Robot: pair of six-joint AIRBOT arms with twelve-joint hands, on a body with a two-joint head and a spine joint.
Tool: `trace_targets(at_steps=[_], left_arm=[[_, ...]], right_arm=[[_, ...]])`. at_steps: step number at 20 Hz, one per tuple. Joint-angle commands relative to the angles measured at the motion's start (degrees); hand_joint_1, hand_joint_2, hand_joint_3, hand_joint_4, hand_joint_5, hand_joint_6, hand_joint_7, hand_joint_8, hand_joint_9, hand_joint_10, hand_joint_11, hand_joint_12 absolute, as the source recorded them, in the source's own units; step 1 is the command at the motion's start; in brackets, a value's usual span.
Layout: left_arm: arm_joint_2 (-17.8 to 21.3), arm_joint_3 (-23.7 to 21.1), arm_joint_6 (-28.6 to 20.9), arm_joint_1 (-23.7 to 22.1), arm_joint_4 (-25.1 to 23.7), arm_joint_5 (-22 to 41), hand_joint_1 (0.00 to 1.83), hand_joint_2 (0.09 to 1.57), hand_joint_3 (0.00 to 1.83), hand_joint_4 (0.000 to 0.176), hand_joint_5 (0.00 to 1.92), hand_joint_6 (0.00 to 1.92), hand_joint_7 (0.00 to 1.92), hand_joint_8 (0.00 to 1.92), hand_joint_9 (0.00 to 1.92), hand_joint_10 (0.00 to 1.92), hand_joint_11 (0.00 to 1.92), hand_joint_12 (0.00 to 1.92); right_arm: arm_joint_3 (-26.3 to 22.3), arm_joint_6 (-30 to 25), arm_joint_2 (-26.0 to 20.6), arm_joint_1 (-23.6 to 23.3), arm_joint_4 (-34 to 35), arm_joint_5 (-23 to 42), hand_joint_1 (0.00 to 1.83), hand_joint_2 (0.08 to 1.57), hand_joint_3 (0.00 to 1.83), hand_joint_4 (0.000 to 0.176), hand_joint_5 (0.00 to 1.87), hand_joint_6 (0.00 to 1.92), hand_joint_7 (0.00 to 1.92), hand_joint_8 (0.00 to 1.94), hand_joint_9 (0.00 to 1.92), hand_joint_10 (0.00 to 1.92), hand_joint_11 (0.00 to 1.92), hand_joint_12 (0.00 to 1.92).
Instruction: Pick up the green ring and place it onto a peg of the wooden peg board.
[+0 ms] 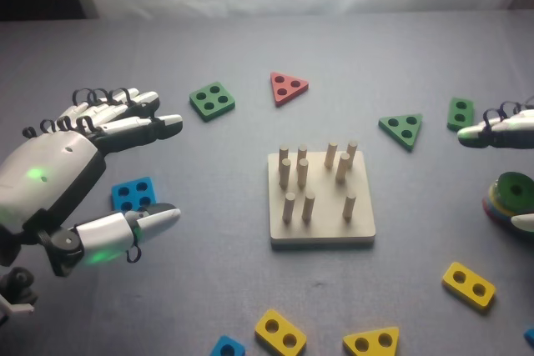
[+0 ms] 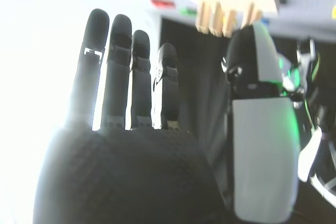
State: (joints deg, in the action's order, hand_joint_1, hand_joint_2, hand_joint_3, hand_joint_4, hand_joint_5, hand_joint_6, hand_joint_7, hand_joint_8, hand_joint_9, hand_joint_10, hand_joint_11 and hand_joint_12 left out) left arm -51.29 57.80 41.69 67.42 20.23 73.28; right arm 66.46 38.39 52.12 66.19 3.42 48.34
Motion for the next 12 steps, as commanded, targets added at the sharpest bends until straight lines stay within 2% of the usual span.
trace_targets(at_steps=[1,2,3,4,5,6,7,9,10,11,12], left_arm=[[-0.42,-0.16,-0.51,-0.54,-1.37,7.27,0.89,1.07,0.0,0.001,0.55,0.0,0.27,0.0,0.17,0.01,0.0,0.48],[-0.39,-0.18,-0.55,-0.53,-1.42,7.31,0.9,1.07,0.0,0.006,0.54,0.0,0.27,0.0,0.17,0.0,0.0,0.51],[-0.38,-0.19,-0.61,-0.53,-1.52,7.31,0.88,1.09,0.0,0.002,0.54,0.0,0.26,0.0,0.16,0.0,0.0,0.51],[-0.37,-0.21,-0.63,-0.54,-1.58,7.31,0.88,1.09,0.0,0.003,0.54,0.0,0.26,0.0,0.16,0.0,0.0,0.51],[-0.38,-0.21,-0.66,-0.54,-1.59,7.32,0.88,1.09,0.0,0.004,0.54,0.0,0.26,0.0,0.16,0.0,0.0,0.47],[-0.38,-0.24,-0.73,-0.54,-1.64,7.38,0.9,1.08,0.0,0.001,0.54,0.0,0.26,0.0,0.17,0.0,0.0,0.48],[-0.37,-0.26,-0.77,-0.54,-1.7,7.39,0.89,1.09,0.0,0.012,0.53,0.0,0.26,0.0,0.17,0.0,0.0,0.52],[-0.4,-0.28,-0.79,-0.54,-1.68,7.4,0.89,1.09,0.0,0.014,0.53,0.0,0.26,0.0,0.16,0.0,0.0,0.53],[-0.42,-0.29,-0.79,-0.54,-1.68,7.4,0.9,1.08,0.0,0.012,0.53,0.0,0.27,0.0,0.18,0.0,0.0,0.54],[-0.42,-0.38,-0.8,-0.53,-1.64,7.4,0.89,1.09,0.0,0.011,0.53,0.0,0.28,0.0,0.19,0.01,0.0,0.62],[-0.42,-0.42,-0.81,-0.5,-1.64,7.4,0.89,1.09,0.0,0.01,0.54,0.0,0.29,0.0,0.2,0.01,0.0,0.68]], right_arm=[[0.25,0.99,-0.02,-1.09,0.81,4.02,0.95,1.01,0.0,0.112,0.45,0.0,0.46,0.0,0.61,0.01,0.37,0.91],[0.31,1.7,-0.02,-1.38,0.8,3.12,0.97,1.02,0.0,0.124,0.45,0.0,0.46,0.0,0.63,0.01,0.35,0.96],[0.47,2.1,-0.02,-1.56,0.79,2.41,1.01,1.01,0.0,0.122,0.48,0.0,0.48,0.0,0.68,0.01,0.37,1.03],[0.68,2.11,0.06,-1.74,0.62,1.99,1.05,1.0,0.0,0.112,0.49,0.01,0.5,0.01,0.69,0.02,0.37,1.04],[0.8,2.15,0.14,-2.06,0.3,1.67,1.06,1.0,0.0,0.118,0.5,0.01,0.51,0.01,0.71,0.02,0.36,1.04],[1.05,2.47,0.31,-2.86,-0.42,0.63,1.06,1.01,0.0,0.112,0.51,0.01,0.54,0.02,0.75,0.04,0.45,1.08],[1.12,3.74,0.42,-3.82,-0.83,-0.76,1.1,1.02,0.0,0.089,0.57,0.0,0.63,0.01,0.82,0.04,0.46,1.19],[1.18,4.25,0.57,-4.1,-1.07,-1.47,1.12,1.03,0.0,0.09,0.6,0.0,0.68,0.01,0.85,0.05,0.48,1.22],[1.23,4.25,0.66,-4.11,-1.07,-1.53,1.14,1.03,0.0,0.074,0.63,0.01,0.7,0.02,0.87,0.05,0.46,1.22],[1.24,4.25,0.85,-4.11,-1.08,-1.62,1.16,1.04,0.0,0.053,0.66,0.01,0.74,0.02,0.91,0.07,0.53,1.21],[1.26,4.25,0.98,-4.1,-1.17,-1.72,1.17,1.04,0.0,0.027,0.68,0.0,0.78,0.02,0.95,0.09,0.55,1.25]])
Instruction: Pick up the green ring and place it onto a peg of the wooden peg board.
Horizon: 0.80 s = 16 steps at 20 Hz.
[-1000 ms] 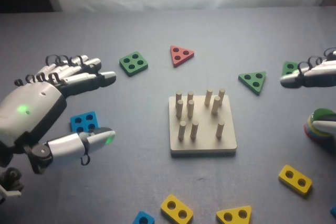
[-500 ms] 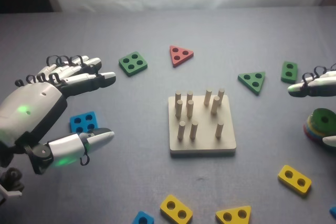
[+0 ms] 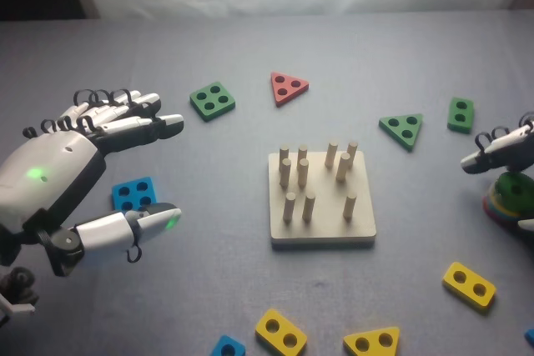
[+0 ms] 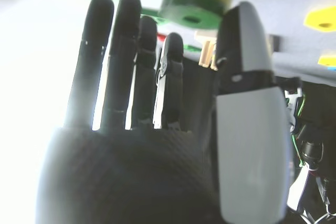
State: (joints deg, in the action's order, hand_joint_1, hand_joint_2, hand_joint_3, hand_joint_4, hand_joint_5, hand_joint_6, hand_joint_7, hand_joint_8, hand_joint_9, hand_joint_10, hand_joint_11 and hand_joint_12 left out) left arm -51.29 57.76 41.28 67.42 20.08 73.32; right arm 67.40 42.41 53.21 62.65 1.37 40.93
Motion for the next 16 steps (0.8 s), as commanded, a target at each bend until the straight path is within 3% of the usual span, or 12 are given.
trace_targets(at_steps=[1,2,4,8,11,12,13,14,15,16], left_arm=[[-0.4,-0.42,-0.39,-0.44,-1.48,7.35,0.88,1.1,0.0,0.014,0.53,0.0,0.28,0.0,0.2,0.0,0.0,0.67],[-0.38,-0.43,-0.4,-0.43,-1.48,7.38,0.88,1.1,0.0,0.018,0.53,0.0,0.29,0.0,0.2,0.0,0.0,0.64],[-0.38,-0.45,-0.44,-0.43,-1.48,7.56,0.88,1.1,0.0,0.015,0.53,0.0,0.29,0.0,0.19,0.0,0.0,0.56],[-0.42,-0.48,-0.64,-0.32,-1.35,7.62,0.91,1.1,0.0,0.012,0.53,0.0,0.29,0.0,0.19,0.0,0.0,0.51],[-0.4,-0.3,-1.22,-0.22,-1.2,7.63,0.9,1.1,0.0,0.0,0.53,0.0,0.31,0.0,0.2,0.0,0.0,0.55],[-0.38,-0.31,-1.22,-0.2,-1.19,7.65,0.88,1.11,0.0,0.001,0.52,0.0,0.31,0.0,0.2,0.0,0.0,0.57],[-0.38,-0.32,-1.22,-0.18,-1.19,7.65,0.87,1.11,0.0,0.0,0.51,0.0,0.31,0.0,0.2,0.0,0.0,0.58],[-0.39,-0.31,-1.22,-0.18,-1.19,7.63,0.86,1.12,0.0,0.003,0.51,0.0,0.32,0.0,0.21,0.0,0.0,0.62],[-0.41,-0.28,-1.22,-0.18,-1.16,7.63,0.85,1.12,0.0,0.015,0.52,0.0,0.31,0.0,0.21,0.0,0.0,0.63],[-0.42,-0.25,-1.23,-0.18,-1.13,7.62,0.86,1.12,0.0,0.018,0.53,0.0,0.32,0.0,0.22,0.0,0.0,0.62]], right_arm=[[0.34,0.24,-0.01,-0.56,0.76,5.49,1.18,1.04,0.0,0.015,0.7,0.01,0.79,0.02,0.96,0.1,0.57,1.26],[0.36,0.25,0.04,-0.56,0.6,5.22,1.18,1.03,0.0,0.017,0.72,0.0,0.81,0.02,0.99,0.13,0.6,1.31],[0.4,0.25,0.14,-0.56,0.1,4.52,1.23,1.01,0.0,0.0,0.74,0.0,0.84,0.0,0.93,0.38,0.65,1.34],[0.53,0.26,0.39,-0.59,-0.08,4.07,1.29,0.99,0.0,0.0,0.81,0.0,0.92,0.01,0.93,0.62,0.76,1.28],[0.71,0.26,0.5,-0.62,-0.09,3.78,1.3,0.99,0.0,0.0,0.83,0.01,0.96,0.03,0.97,0.65,0.8,1.29],[0.75,0.26,0.58,-0.62,-0.08,3.71,1.36,1.09,0.0,0.0,0.87,0.0,1.02,0.74,0.98,0.66,0.86,1.25],[0.79,0.26,0.65,-0.63,-0.08,3.65,1.36,1.09,0.0,0.0,0.91,0.01,0.99,0.95,0.99,0.68,0.86,1.27],[0.83,0.26,0.69,-0.64,-0.08,3.61,1.27,1.09,0.03,0.0,0.96,0.67,1.01,1.07,0.98,0.78,0.8,1.41],[0.87,0.26,0.7,-0.72,-0.08,3.56,1.24,1.12,0.01,0.0,0.92,0.88,0.97,1.16,0.92,0.93,0.75,1.46],[0.9,0.26,0.73,-0.83,-0.08,3.53,1.23,1.13,0.0,0.0,0.92,0.91,0.97,1.17,0.9,1.0,0.74,1.49]])
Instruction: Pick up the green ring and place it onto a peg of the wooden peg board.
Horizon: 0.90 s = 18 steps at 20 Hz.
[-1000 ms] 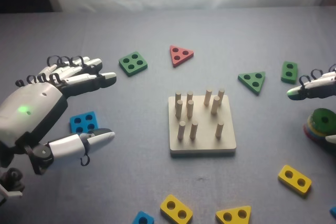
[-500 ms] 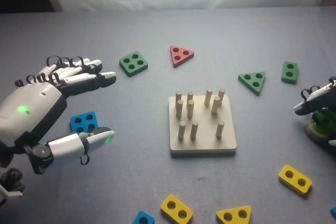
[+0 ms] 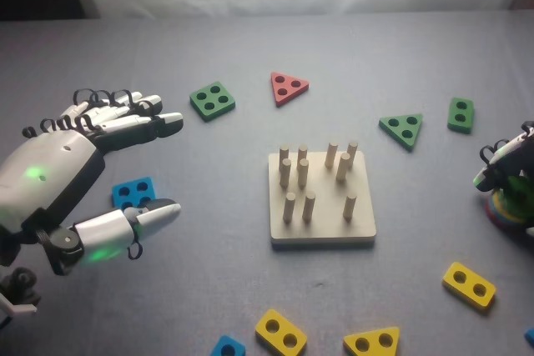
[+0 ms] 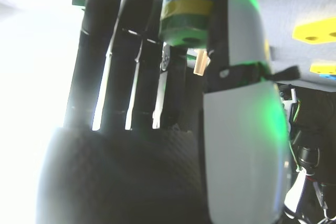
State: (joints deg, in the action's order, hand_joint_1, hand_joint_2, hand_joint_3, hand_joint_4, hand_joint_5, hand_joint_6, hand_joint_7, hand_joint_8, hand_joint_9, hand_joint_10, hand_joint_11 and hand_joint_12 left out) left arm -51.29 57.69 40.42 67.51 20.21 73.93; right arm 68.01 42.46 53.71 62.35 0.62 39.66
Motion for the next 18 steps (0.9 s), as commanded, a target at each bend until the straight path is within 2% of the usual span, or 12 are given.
trace_targets(at_steps=[1,3,5,6,8,10,11,12,13,15,17,18], left_arm=[[-0.43,-0.18,-0.37,-0.26,-1.25,6.99,0.87,1.11,0.0,0.021,0.54,0.01,0.34,0.01,0.23,0.01,0.0,0.62],[-0.43,-0.21,-0.37,-0.23,-1.25,7.0,0.88,1.11,0.0,0.032,0.54,0.01,0.34,0.01,0.21,0.0,0.0,0.62],[-0.43,-0.21,-0.37,-0.22,-1.22,7.0,0.88,1.12,0.0,0.026,0.55,0.0,0.35,0.0,0.22,0.0,0.0,0.65],[-0.43,-0.21,-0.38,-0.19,-1.2,7.01,0.87,1.11,0.0,0.028,0.55,0.0,0.35,0.0,0.22,0.0,0.0,0.65],[-0.43,-0.22,-0.38,-0.07,-1.17,7.03,0.87,1.12,0.0,0.023,0.55,0.0,0.33,0.0,0.21,0.0,0.0,0.62],[-0.38,-0.24,-0.41,0.2,-1.08,7.13,0.87,1.12,0.0,0.017,0.55,0.0,0.34,0.0,0.21,0.0,0.0,0.61],[-0.36,-0.25,-0.45,0.28,-1.06,7.21,0.85,1.12,0.0,0.015,0.56,0.0,0.34,0.0,0.21,0.01,0.0,0.61],[-0.35,-0.26,-0.49,0.34,-1.06,7.29,0.85,1.12,0.0,0.009,0.57,0.0,0.35,0.0,0.22,0.01,0.0,0.65],[-0.35,-0.28,-0.5,0.34,-1.06,7.31,0.82,1.12,0.0,0.015,0.56,0.0,0.35,0.0,0.22,0.01,0.0,0.66],[-0.35,-0.28,-0.5,0.35,-1.06,7.32,0.83,1.12,0.0,0.004,0.57,0.0,0.36,0.0,0.22,0.0,0.0,0.61],[-0.33,-0.28,-0.5,0.35,-1.06,7.36,0.84,1.12,0.0,0.008,0.57,0.0,0.36,0.0,0.22,0.0,0.0,0.61],[-0.34,-0.27,-0.5,0.35,-1.06,7.37,0.83,1.12,0.0,0.005,0.57,0.0,0.36,0.0,0.22,0.0,0.0,0.61]], right_arm=[[0.31,0.22,0.28,-0.6,0.66,4.8,1.24,1.13,0.0,0.0,0.92,0.91,0.98,1.16,0.9,1.04,0.75,1.5],[0.34,0.22,0.42,-0.81,0.65,4.8,1.24,1.12,0.0,0.0,0.93,0.91,1.01,1.11,0.94,1.01,0.81,1.44],[0.33,0.22,0.48,-1.11,0.41,4.8,1.24,1.09,0.0,0.0,1.03,0.81,1.05,0.99,0.99,0.93,0.82,1.38],[0.29,0.22,0.51,-1.44,0.12,4.81,1.36,1.07,0.0,0.0,1.01,0.83,1.07,0.84,1.02,1.05,0.82,1.26],[-0.11,0.21,0.51,-2.51,-0.85,5.2,1.4,1.03,0.0,0.0,1.05,0.82,1.19,0.55,1.11,0.93,0.88,1.08],[-0.87,0.19,0.49,-4.33,-2.71,6.8,1.4,1.02,0.0,0.0,1.11,0.71,1.24,0.44,1.16,0.89,0.96,1.12],[-1.24,0.17,0.48,-5.17,-3.49,7.82,1.3,1.0,0.0,0.0,1.2,0.58,1.29,0.49,1.21,0.69,1.02,1.16],[-1.57,-0.32,0.48,-6.18,-4.43,9.21,1.39,1.01,0.0,0.0,1.18,0.5,1.21,0.57,1.19,0.85,1.03,1.14],[-1.72,-0.9,0.49,-6.75,-5.17,10.18,1.31,1.0,0.0,0.0,1.25,0.4,1.25,0.64,1.22,0.69,1.04,1.14],[-2.08,-2.32,0.51,-8.17,-7.36,12.07,1.4,1.03,0.0,0.0,1.15,0.5,1.12,0.76,1.16,0.92,1.04,1.1],[-2.45,-2.85,0.75,-10.17,-9.66,12.91,1.28,1.0,0.0,0.0,1.27,0.4,1.27,0.61,1.27,0.59,1.11,1.15],[-2.44,-3.59,1.12,-11.28,-11.06,13.32,1.28,1.0,0.0,0.0,1.29,0.33,1.25,0.67,1.29,0.62,1.13,1.25]])
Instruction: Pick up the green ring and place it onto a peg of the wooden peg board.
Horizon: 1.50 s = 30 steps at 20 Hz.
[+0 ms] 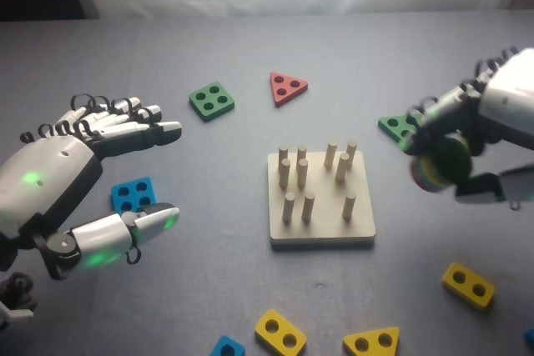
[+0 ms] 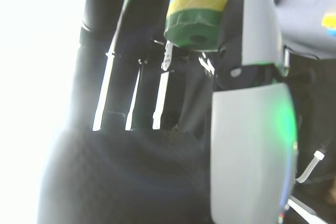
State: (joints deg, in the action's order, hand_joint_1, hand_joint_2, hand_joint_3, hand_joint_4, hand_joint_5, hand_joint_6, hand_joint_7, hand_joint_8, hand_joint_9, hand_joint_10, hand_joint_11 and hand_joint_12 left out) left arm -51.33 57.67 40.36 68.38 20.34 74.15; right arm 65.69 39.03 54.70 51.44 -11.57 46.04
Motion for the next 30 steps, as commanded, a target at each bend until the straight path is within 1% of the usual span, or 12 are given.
trace_targets(at_steps=[1,3,4,6,7,9,10,13,19,22,27,30], left_arm=[[-0.3,-0.23,-0.44,-0.52,-1.2,7.15,0.82,1.12,0.0,0.009,0.56,0.0,0.37,0.0,0.23,0.0,0.0,0.63],[-0.3,-0.22,-0.43,-0.52,-1.21,7.23,0.84,1.11,0.0,0.006,0.57,0.0,0.37,0.0,0.23,0.0,0.0,0.63],[-0.3,-0.2,-0.42,-0.52,-1.23,7.25,0.83,1.12,0.0,0.022,0.55,0.0,0.35,0.0,0.21,0.0,0.0,0.6],[-0.31,-0.21,-0.42,-0.53,-1.25,7.25,0.83,1.12,0.0,0.029,0.54,0.0,0.35,0.0,0.21,0.0,0.0,0.61],[-0.3,-0.21,-0.42,-0.53,-1.25,7.26,0.83,1.12,0.0,0.03,0.54,0.0,0.34,0.0,0.2,0.0,0.0,0.57],[-0.3,-0.22,-0.42,-0.53,-1.24,7.34,0.83,1.12,0.0,0.027,0.55,0.0,0.34,0.0,0.21,0.0,0.0,0.59],[-0.3,-0.22,-0.42,-0.53,-1.24,7.33,0.82,1.12,0.0,0.017,0.55,0.0,0.34,0.0,0.21,0.0,0.0,0.55],[-0.3,-0.22,-0.42,-0.53,-1.24,7.55,0.82,1.12,0.0,0.03,0.54,0.0,0.32,0.0,0.2,0.0,0.0,0.56],[-0.28,-0.24,-0.45,-0.53,-1.24,7.73,0.85,1.13,0.0,0.029,0.54,0.0,0.32,0.0,0.19,0.0,0.0,0.55],[-0.34,-0.25,-0.52,-0.53,-1.25,7.81,0.86,1.13,0.0,0.018,0.56,0.0,0.33,0.0,0.21,0.0,0.0,0.6],[-0.34,-0.25,-0.53,-0.53,-1.33,7.87,0.84,1.13,0.0,0.021,0.56,0.0,0.34,0.0,0.21,0.0,0.0,0.59],[-0.34,-0.26,-0.55,-0.53,-1.34,7.86,0.84,1.13,0.0,0.032,0.54,0.0,0.32,0.0,0.19,0.0,0.0,0.53]], right_arm=[[-0.1,-0.74,0.5,-1.23,0.05,7.14,1.28,1.01,0.0,0.0,1.32,0.23,1.22,0.77,1.25,0.78,1.12,1.33],[0.22,-2.28,1.57,-2.62,-2.38,7.18,1.29,1.02,0.0,0.0,1.36,0.11,1.15,0.95,1.18,1.05,1.11,1.46],[0.81,-3.95,2.93,-3.48,-4.7,7.14,1.21,1.0,0.0,0.0,1.28,0.44,1.08,1.14,1.14,1.46,1.16,1.69],[1.47,-5.39,4.03,-4.1,-6.38,6.65,1.2,1.01,0.0,0.0,1.24,0.52,1.1,1.0,1.14,1.27,1.12,1.52],[1.76,-5.9,4.47,-4.7,-7.38,5.98,1.27,1.05,0.0,0.0,1.24,0.32,1.08,1.1,1.16,1.13,1.1,1.39],[2.42,-6.07,5.57,-6.14,-9.46,3.9,1.21,1.02,0.0,0.0,1.23,0.54,1.02,1.29,1.11,1.48,1.09,1.62],[2.85,-6.26,6.21,-6.77,-10.53,2.93,1.2,1.03,0.0,0.0,1.19,0.62,1.03,1.25,1.11,1.46,1.09,1.61],[3.87,-6.53,7.87,-7.57,-12.08,0.94,1.2,1.05,0.0,0.0,1.13,0.71,1.01,1.23,1.11,1.45,1.09,1.58],[4.86,-6.53,9.18,-7.67,-13.08,-1.48,1.2,1.03,0.0,0.0,1.19,0.62,0.98,1.37,1.1,1.71,1.18,1.83],[5.61,-6.53,9.89,-7.96,-13.64,-2.86,1.2,1.03,0.0,0.0,1.18,0.63,1.0,1.27,1.11,1.59,1.15,1.75],[6.46,-6.53,10.99,-8.26,-15.02,-5.42,1.27,1.11,0.0,0.0,1.16,0.38,0.94,1.34,1.14,1.61,1.19,1.76],[6.64,-6.55,11.35,-8.28,-15.49,-6.35,1.28,1.08,0.0,0.0,1.22,0.29,1.0,1.24,1.13,1.33,1.11,1.59]])
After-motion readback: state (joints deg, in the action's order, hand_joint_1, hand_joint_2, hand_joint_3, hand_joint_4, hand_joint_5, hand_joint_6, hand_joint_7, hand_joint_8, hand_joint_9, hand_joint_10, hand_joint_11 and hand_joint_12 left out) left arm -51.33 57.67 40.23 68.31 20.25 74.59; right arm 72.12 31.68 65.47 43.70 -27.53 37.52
